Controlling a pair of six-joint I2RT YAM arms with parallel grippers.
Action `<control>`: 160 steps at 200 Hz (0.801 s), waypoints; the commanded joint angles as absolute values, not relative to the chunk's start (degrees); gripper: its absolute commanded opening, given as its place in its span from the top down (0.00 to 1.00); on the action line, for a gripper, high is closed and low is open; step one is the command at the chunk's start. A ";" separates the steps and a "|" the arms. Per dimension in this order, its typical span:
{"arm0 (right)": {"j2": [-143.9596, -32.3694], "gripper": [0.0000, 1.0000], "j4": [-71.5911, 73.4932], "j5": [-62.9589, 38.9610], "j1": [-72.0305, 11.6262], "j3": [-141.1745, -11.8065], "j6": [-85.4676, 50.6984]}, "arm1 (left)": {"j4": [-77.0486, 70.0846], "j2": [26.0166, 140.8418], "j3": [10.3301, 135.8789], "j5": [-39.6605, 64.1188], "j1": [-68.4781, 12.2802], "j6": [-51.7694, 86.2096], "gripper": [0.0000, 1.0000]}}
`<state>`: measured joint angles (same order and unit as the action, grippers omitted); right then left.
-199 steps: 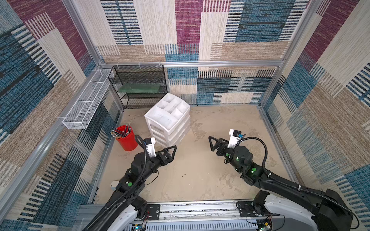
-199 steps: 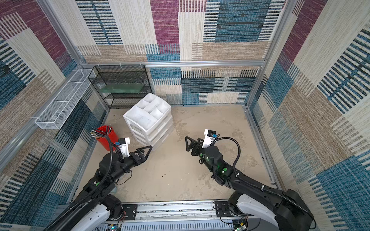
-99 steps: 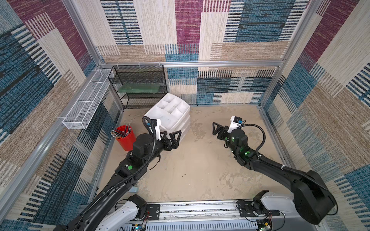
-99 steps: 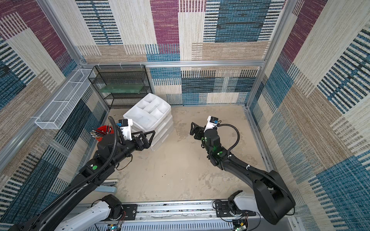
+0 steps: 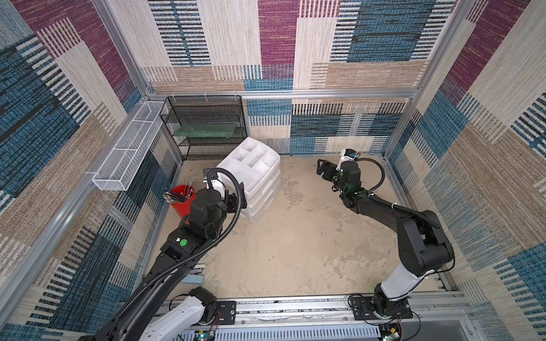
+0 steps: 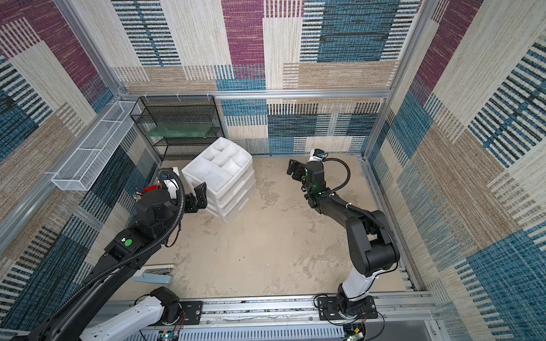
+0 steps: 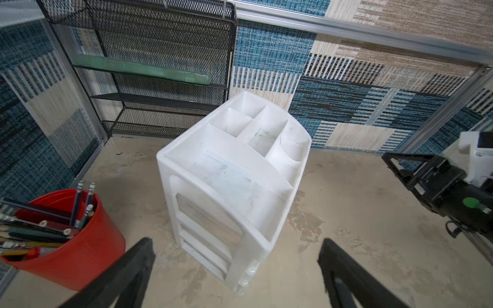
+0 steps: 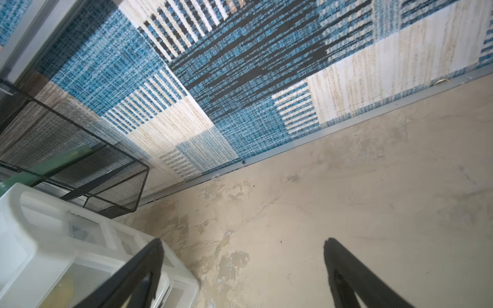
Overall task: Take the sponge out of the drawer
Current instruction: Adjust the storage box at the center of the board.
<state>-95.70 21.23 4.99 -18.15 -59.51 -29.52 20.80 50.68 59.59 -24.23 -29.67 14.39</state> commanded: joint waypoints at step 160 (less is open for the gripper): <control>-87.93 0.05 4.57 16.62 -35.11 -62.26 -24.41 | 0.10 71.48 58.00 14.25 -1.68 18.80 0.07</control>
<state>-88.23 5.21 17.78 -35.00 -62.89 -24.67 4.80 70.70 58.04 5.91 -1.85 15.11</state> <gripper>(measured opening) 0.952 0.952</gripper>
